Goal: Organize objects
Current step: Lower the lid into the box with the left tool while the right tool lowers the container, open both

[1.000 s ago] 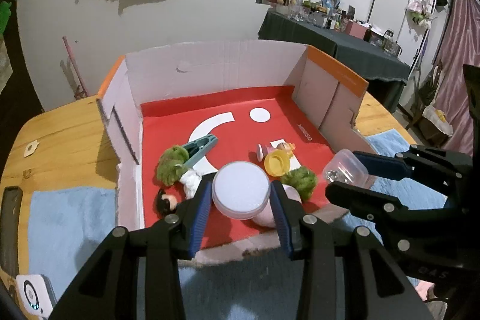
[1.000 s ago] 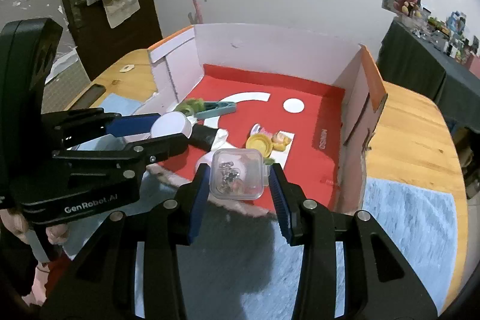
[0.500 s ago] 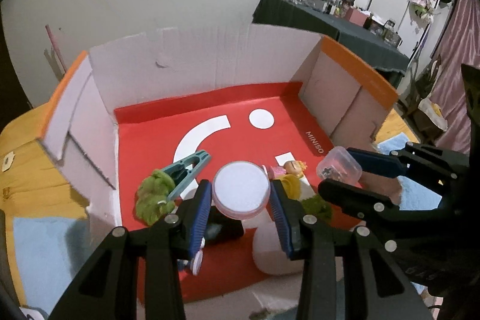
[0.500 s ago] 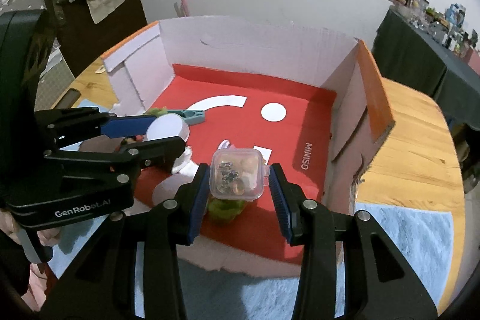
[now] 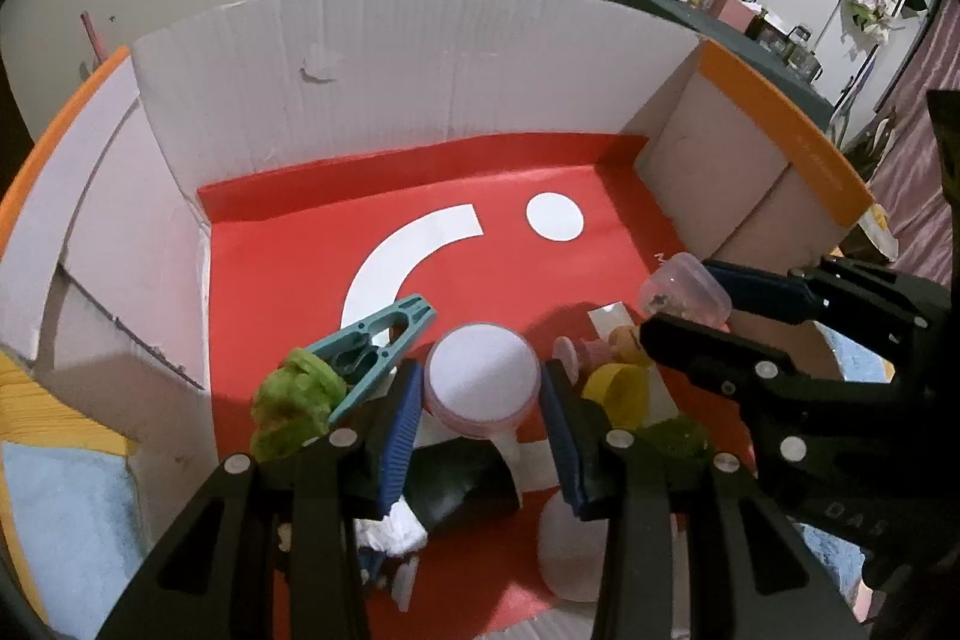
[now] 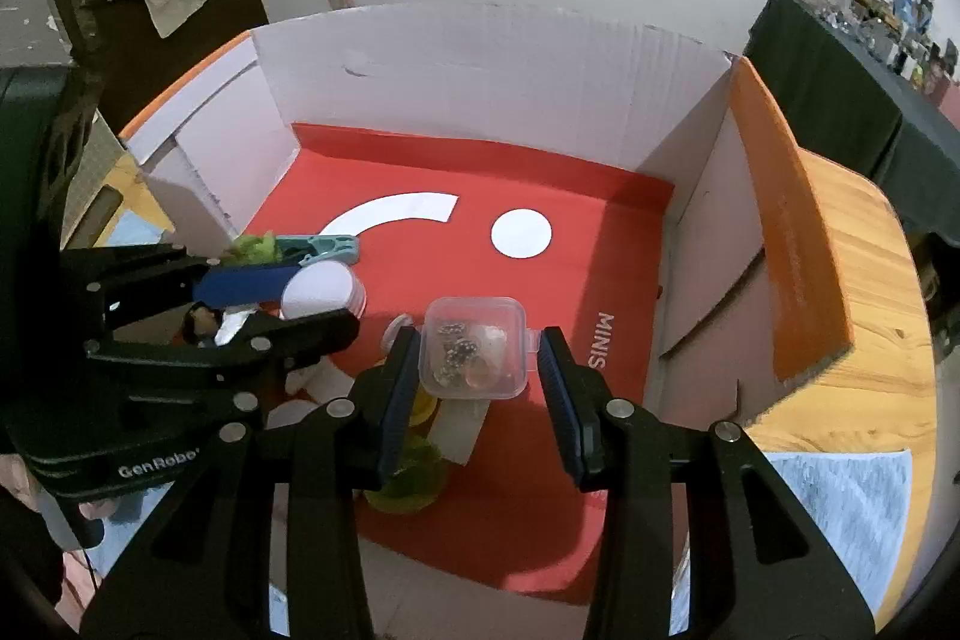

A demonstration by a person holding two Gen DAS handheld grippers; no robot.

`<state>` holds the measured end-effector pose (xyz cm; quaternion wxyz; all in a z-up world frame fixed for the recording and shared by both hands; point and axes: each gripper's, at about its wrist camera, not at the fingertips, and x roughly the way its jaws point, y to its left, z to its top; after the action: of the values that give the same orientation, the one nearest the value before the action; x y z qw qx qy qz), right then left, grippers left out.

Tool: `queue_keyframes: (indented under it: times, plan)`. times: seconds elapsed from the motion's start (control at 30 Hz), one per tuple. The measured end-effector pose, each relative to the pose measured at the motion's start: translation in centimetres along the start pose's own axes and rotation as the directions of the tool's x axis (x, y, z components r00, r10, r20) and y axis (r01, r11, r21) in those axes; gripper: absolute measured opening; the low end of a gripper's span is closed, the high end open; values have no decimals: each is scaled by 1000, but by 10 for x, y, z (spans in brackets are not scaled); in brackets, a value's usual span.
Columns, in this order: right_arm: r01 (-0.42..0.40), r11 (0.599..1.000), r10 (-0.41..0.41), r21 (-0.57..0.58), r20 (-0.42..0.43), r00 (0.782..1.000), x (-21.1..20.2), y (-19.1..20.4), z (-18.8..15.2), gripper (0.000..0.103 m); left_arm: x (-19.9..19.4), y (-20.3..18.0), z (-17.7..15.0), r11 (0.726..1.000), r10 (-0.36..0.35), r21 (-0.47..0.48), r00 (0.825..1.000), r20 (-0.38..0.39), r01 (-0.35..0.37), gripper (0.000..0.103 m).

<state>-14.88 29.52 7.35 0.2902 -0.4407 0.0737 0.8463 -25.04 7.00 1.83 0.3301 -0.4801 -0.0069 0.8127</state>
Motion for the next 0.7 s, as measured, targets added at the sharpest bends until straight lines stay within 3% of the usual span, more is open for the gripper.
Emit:
queue_keyframes:
  times: [0.37,0.7]
  plan:
    - [58,998,-58,3,-96,994,24,-8,15,38,9,7,4,999,52,8,998,-26,-52,42]
    - [63,998,-59,17,-158,986,41,-13,12,38,10,6,6,996,83,30,996,-28,-82,42]
